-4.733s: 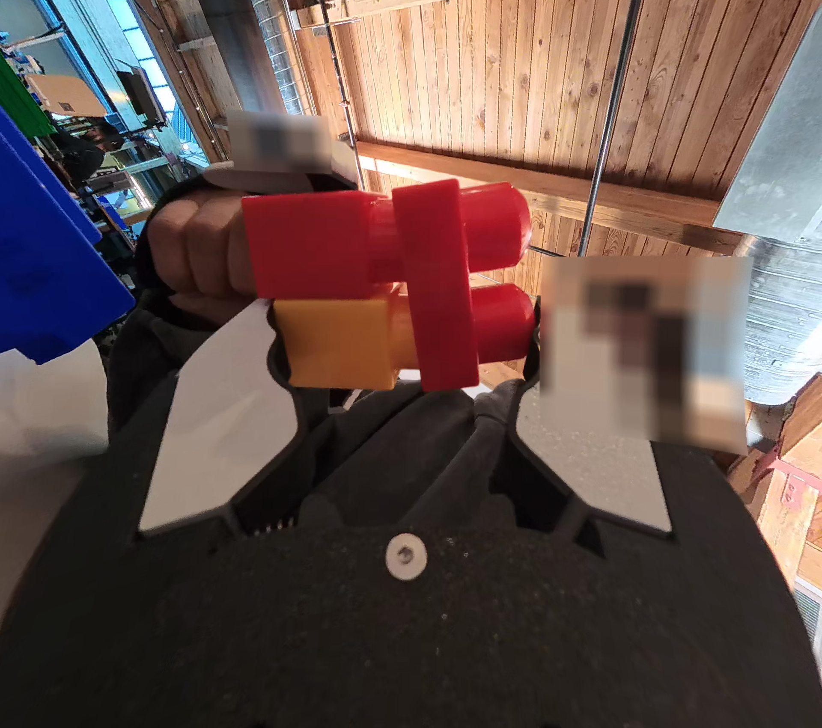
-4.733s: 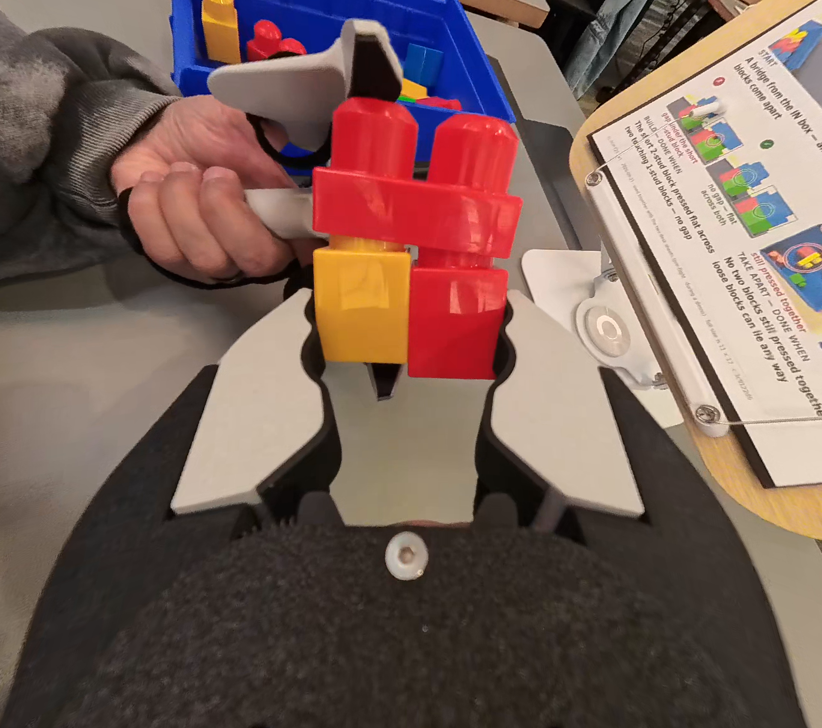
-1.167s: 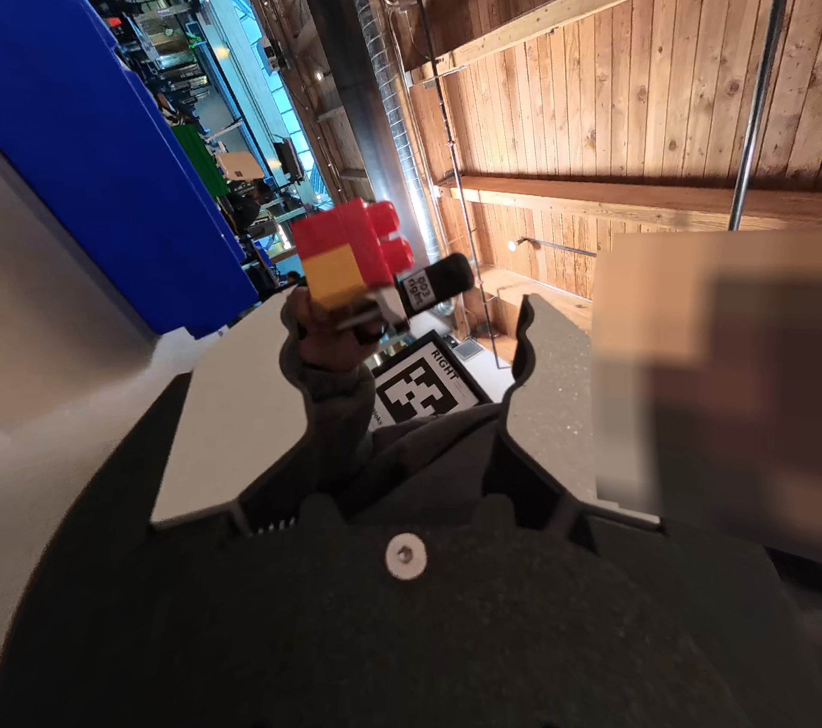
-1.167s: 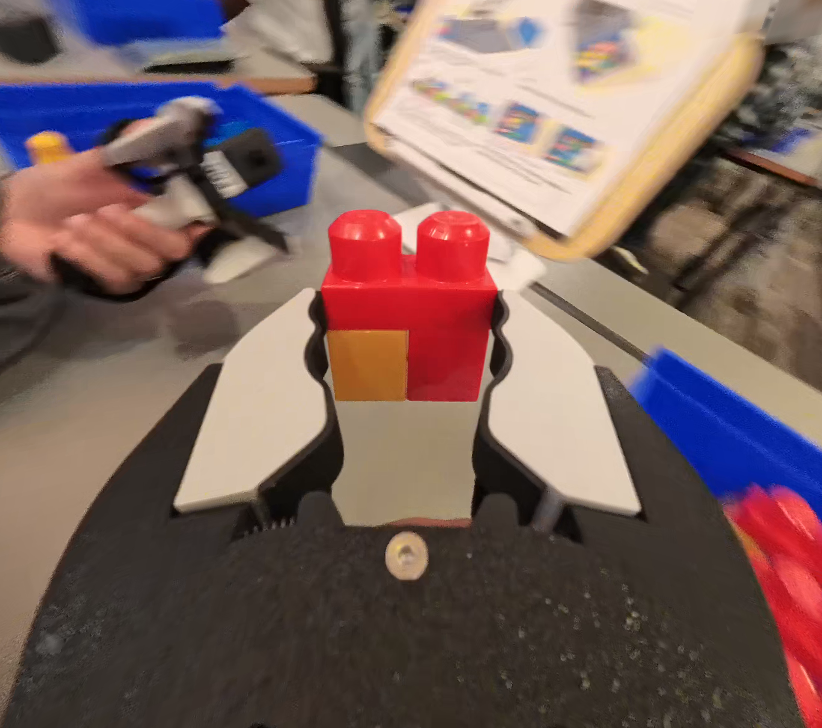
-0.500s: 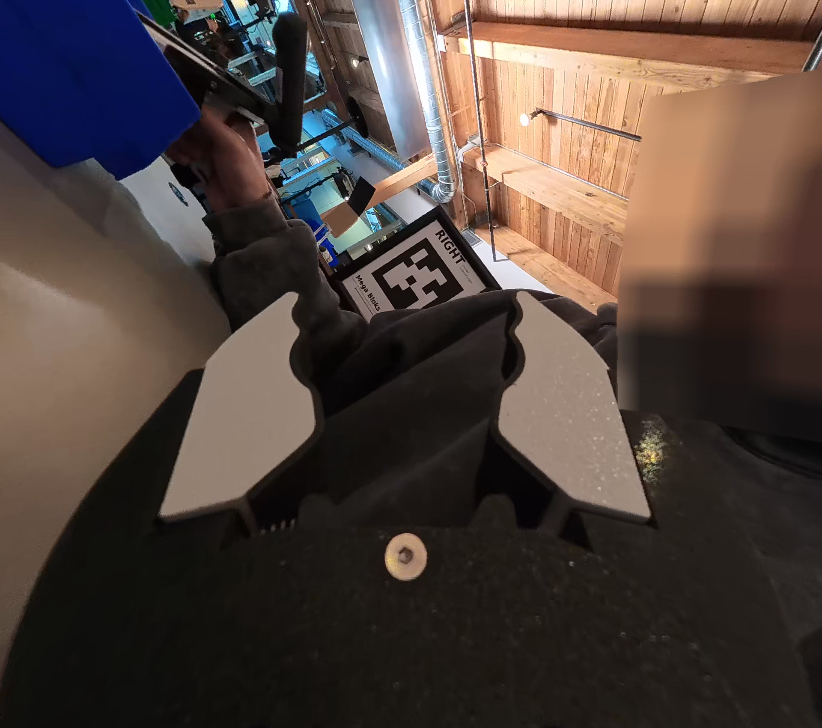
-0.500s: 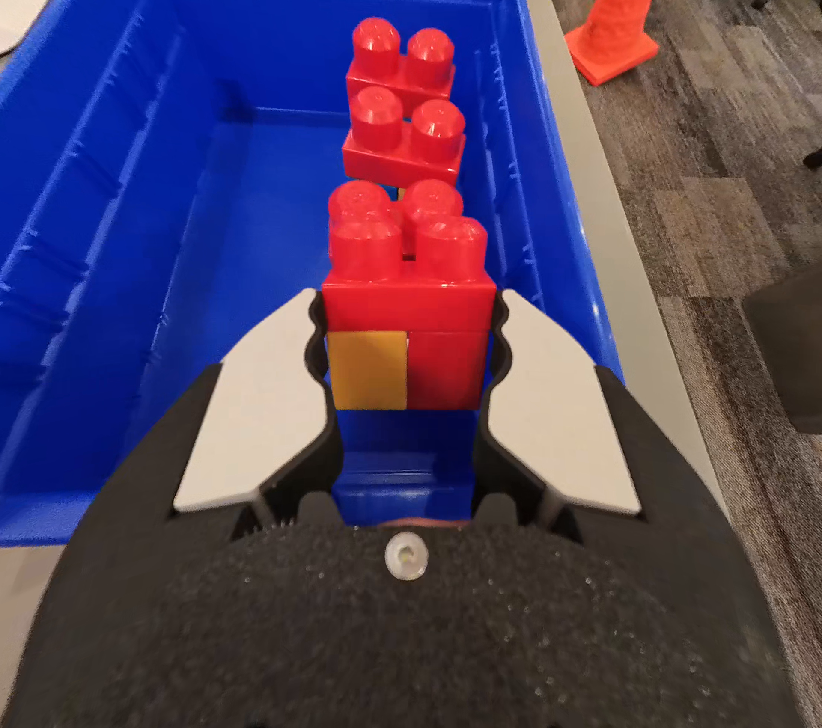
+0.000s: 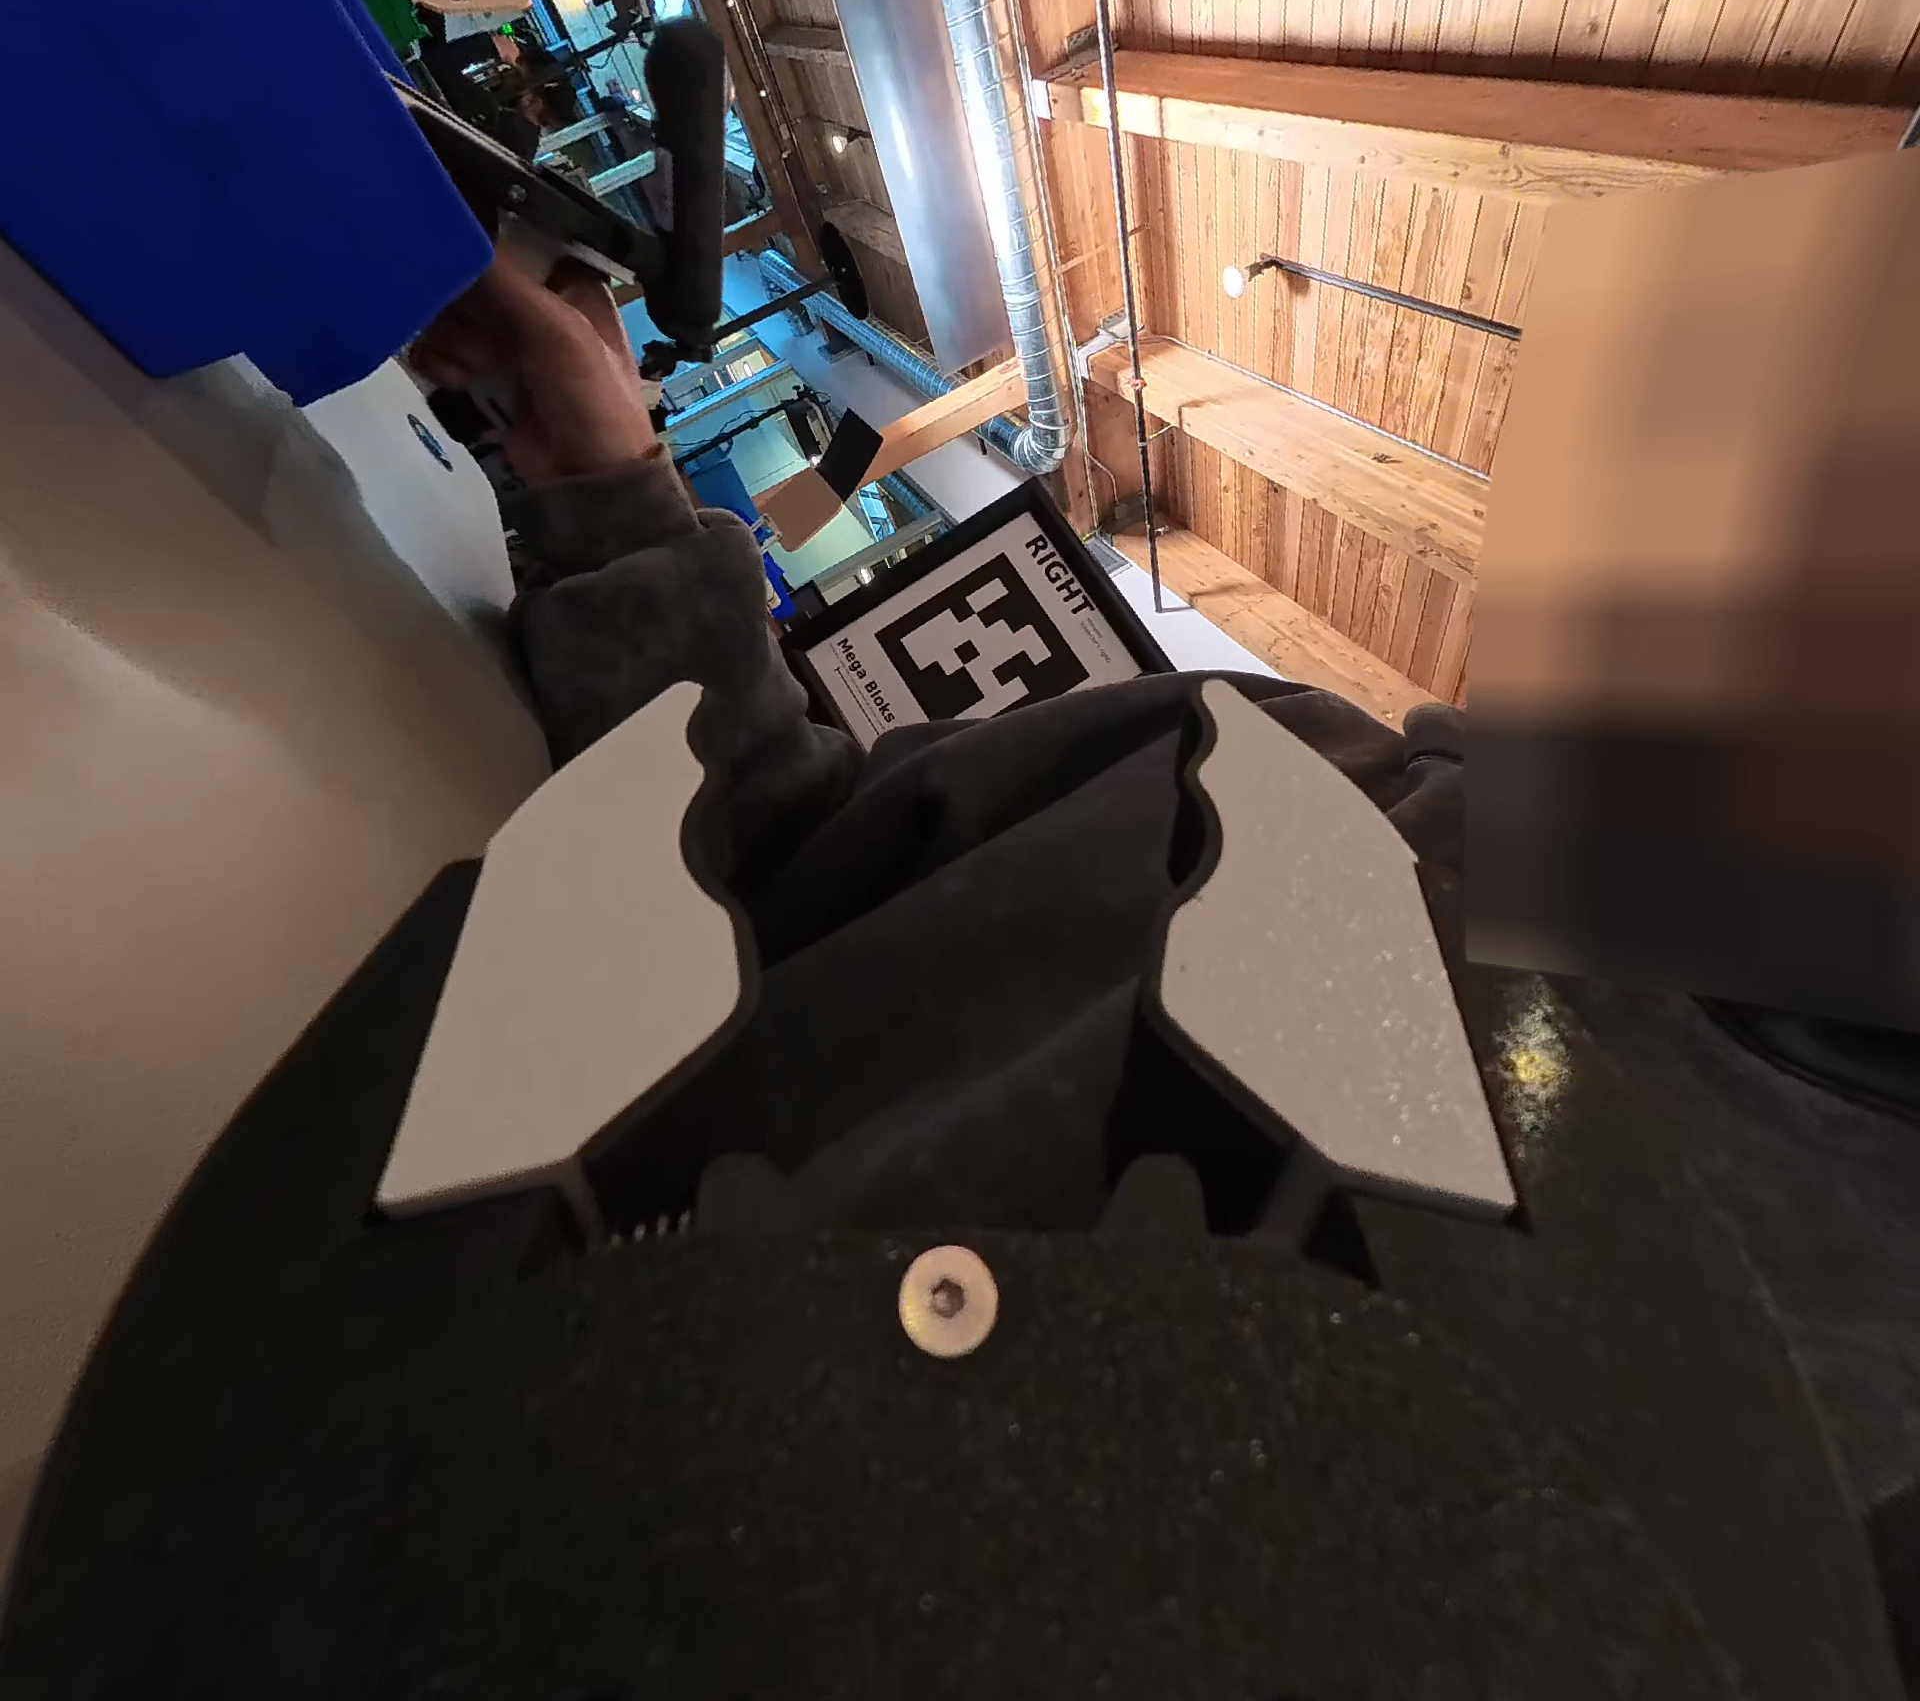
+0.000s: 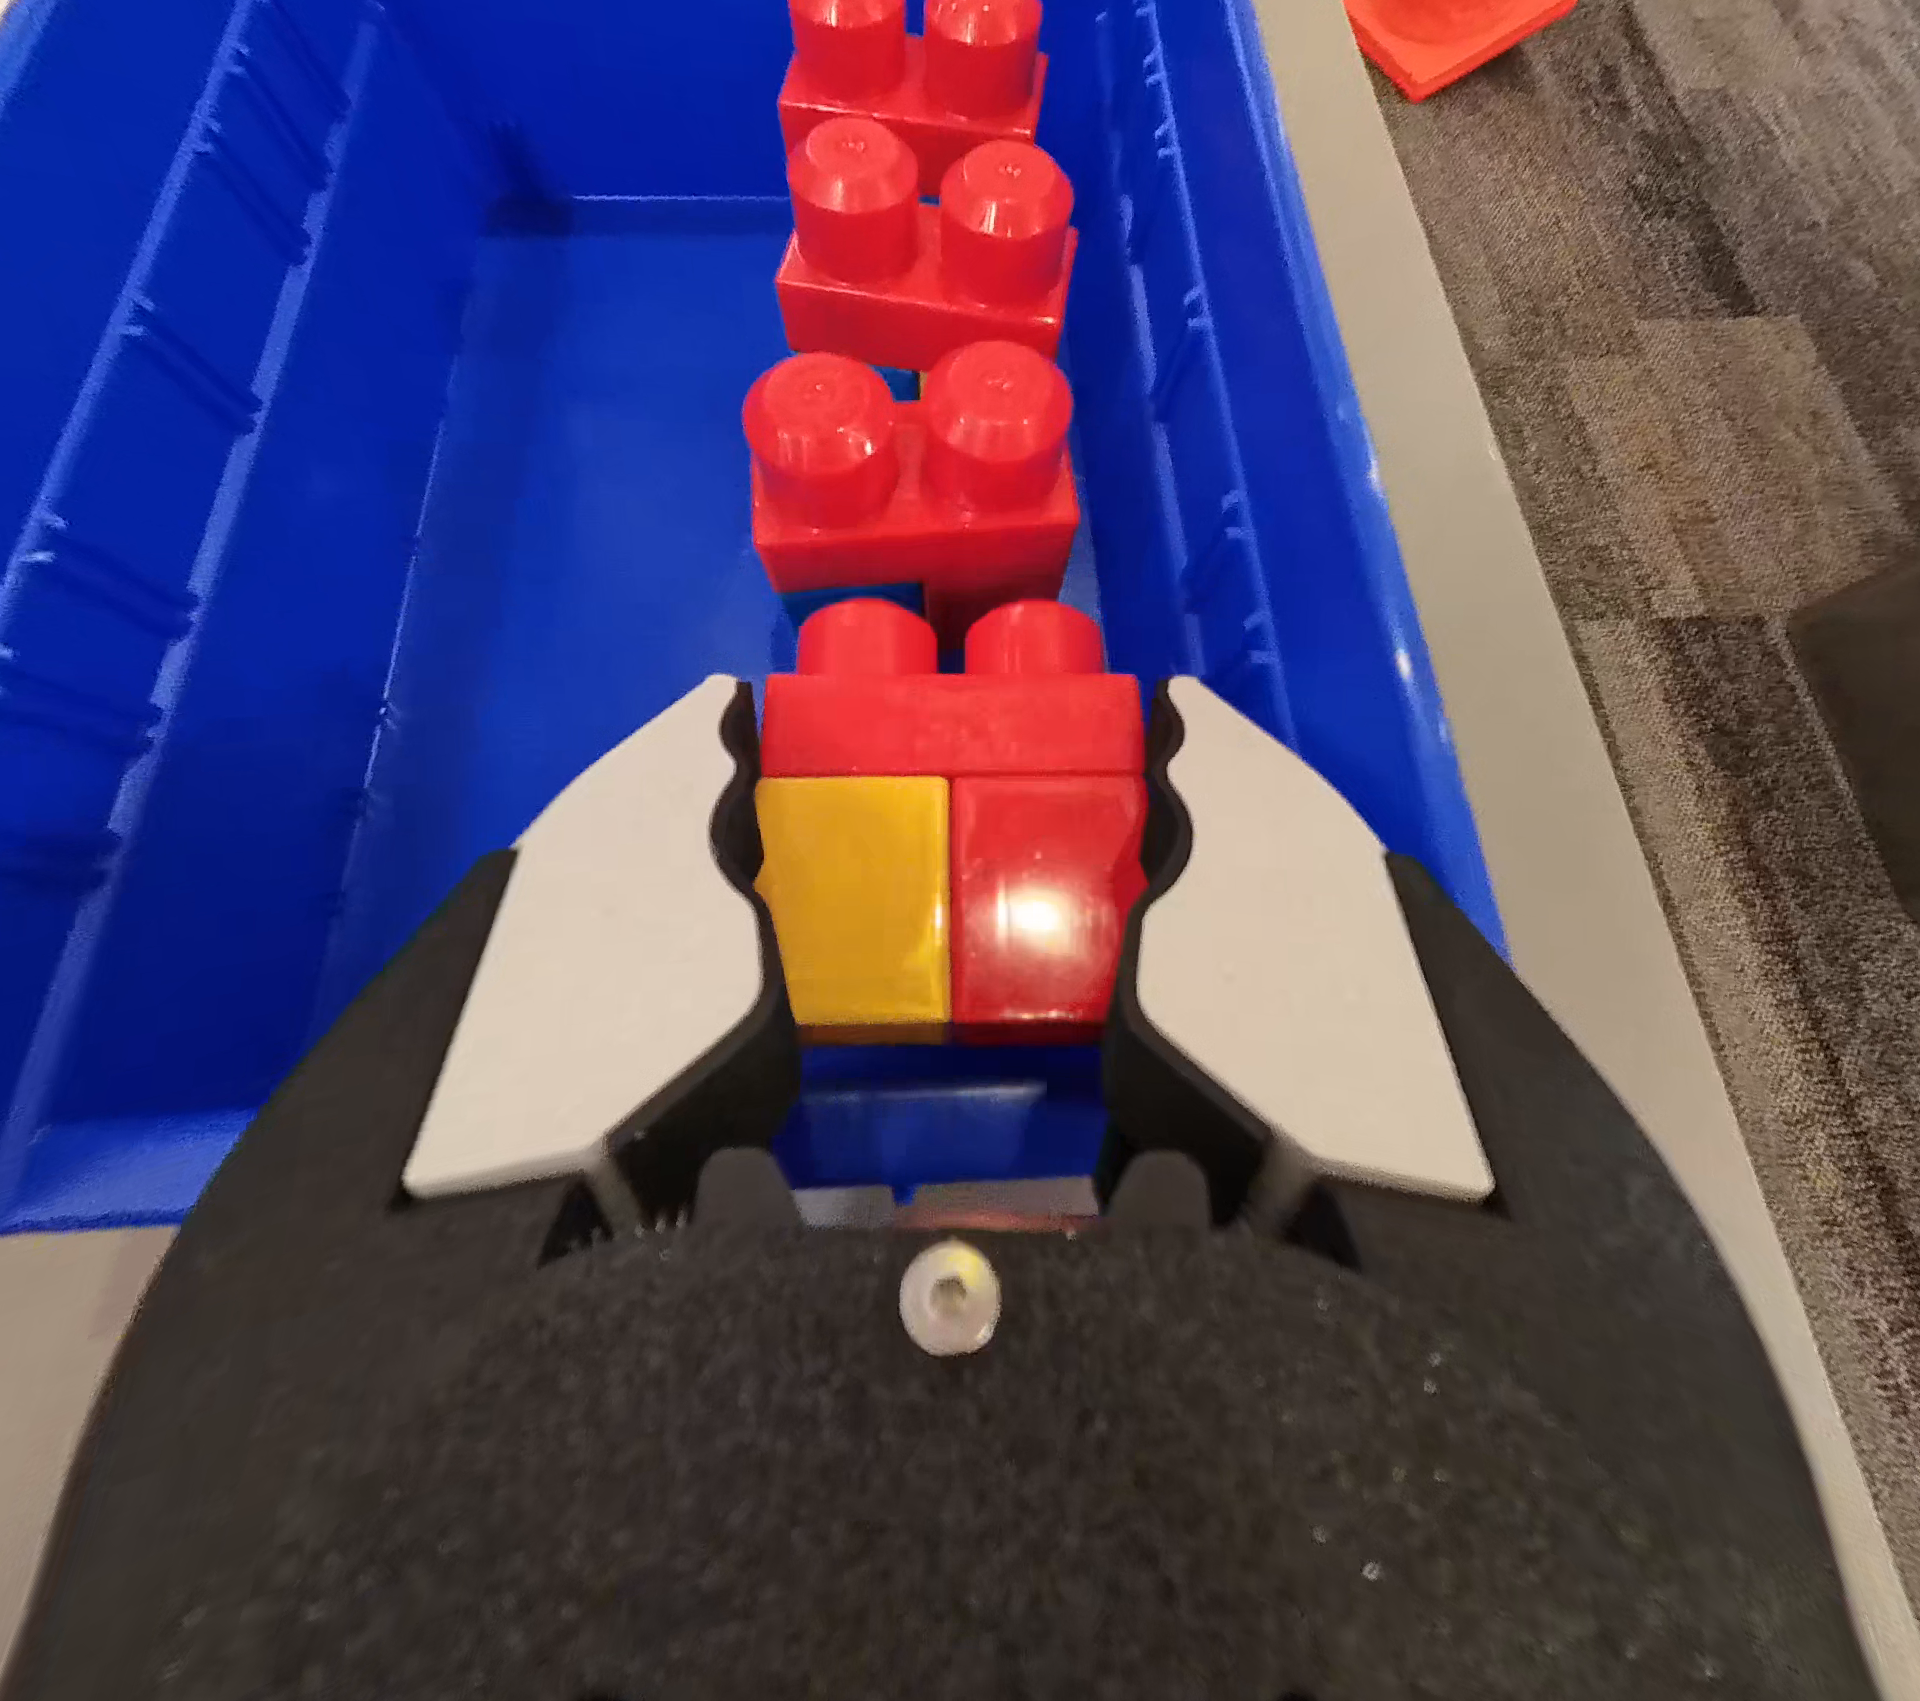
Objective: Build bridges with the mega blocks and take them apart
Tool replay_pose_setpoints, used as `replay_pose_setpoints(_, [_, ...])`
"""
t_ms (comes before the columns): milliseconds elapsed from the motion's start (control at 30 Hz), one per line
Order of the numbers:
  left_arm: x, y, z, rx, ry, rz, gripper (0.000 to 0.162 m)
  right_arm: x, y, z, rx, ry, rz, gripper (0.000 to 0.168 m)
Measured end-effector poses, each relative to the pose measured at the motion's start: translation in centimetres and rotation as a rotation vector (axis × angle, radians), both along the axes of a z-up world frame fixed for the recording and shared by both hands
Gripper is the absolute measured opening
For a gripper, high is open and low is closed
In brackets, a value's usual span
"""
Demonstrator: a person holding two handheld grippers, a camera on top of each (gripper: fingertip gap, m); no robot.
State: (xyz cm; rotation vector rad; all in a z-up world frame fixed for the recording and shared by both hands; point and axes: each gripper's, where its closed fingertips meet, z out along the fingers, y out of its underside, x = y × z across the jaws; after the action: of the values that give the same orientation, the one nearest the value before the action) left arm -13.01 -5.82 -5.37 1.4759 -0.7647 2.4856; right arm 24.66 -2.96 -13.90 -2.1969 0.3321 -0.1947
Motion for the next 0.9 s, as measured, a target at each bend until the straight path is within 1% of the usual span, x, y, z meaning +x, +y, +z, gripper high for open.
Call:
replay_pose_setpoints(33, [0.0, 0.0, 0.0, -0.001, 0.001, 0.0, 0.083, -0.1, -0.1, 0.0, -0.003, 0.011, 0.006, 0.071])
replay_pose_setpoints(100, [0.0, -0.1, 0.0, 0.001, 0.001, -0.002, 0.082, -0.3, -0.3, 0.0, -0.016, 0.016, 0.015, 0.061])
replay_pose_setpoints(167, [0.1, -0.2, -0.1, 0.003, 0.005, -0.004, 0.082, -0.2, -0.4, 0.0, -0.026, 0.017, 0.016, 0.061])
replay_pose_setpoints(233, [0.2, -0.3, -0.2, -0.002, 0.007, -0.01, 0.082, -0.5, -0.5, -0.1, -0.049, 0.042, 0.032, 0.065])
replay_pose_setpoints(300, [0.3, -0.5, -0.1, -0.005, 0.008, -0.015, 0.082, -1.0, -0.7, 1.0, -0.062, 0.045, 0.052, 0.066])
replay_pose_setpoints(367, [0.3, -0.6, -0.1, -0.002, 0.01, -0.018, 0.082, -1.7, -1.0, 2.0, -0.143, 0.053, 0.082, 0.073])
replay_pose_setpoints(433, [0.4, -0.6, 0.0, -0.002, 0.008, -0.017, 0.082, -2.4, -1.5, 2.0, -0.333, 0.07, 0.113, 0.08])
replay_pose_setpoints(467, [0.5, -0.6, 0.1, -0.006, 0.007, -0.019, 0.082, -2.7, -1.7, 1.7, -0.44, 0.087, 0.129, 0.085])
replay_pose_setpoints(500, [0.5, -0.7, 0.0, -0.009, 0.007, -0.023, 0.082, -2.9, -1.7, 1.2, -0.527, 0.109, 0.143, 0.087])
replay_pose_setpoints(567, [0.6, -0.9, -0.1, -0.012, 0.01, -0.033, 0.082, -2.7, -1.1, 0.3, -0.643, 0.127, 0.14, 0.083])
replay_pose_setpoints(633, [0.6, -1.1, 0.1, -0.014, 0.008, -0.038, 0.082, -2.0, -0.8, -1.0, -0.741, 0.122, 0.114, 0.084])
replay_pose_setpoints(733, [0.4, -1.4, 0.5, -0.011, -0.002, -0.044, 0.081, -2.0, -0.3, -2.8, -0.83, 0.146, 0.087, 0.08])
replay_pose_setpoints(833, [0.4, -1.9, 0.9, -0.014, -0.015, -0.058, 0.081, -1.7, 0.5, -3.9, -0.843, 0.142, 0.036, 0.076])
replay_pose_setpoints(900, [0.4, -2.2, 1.0, -0.017, -0.021, -0.07, 0.081, -1.3, 0.4, -4.7, -0.873, 0.125, 0.0, 0.073])
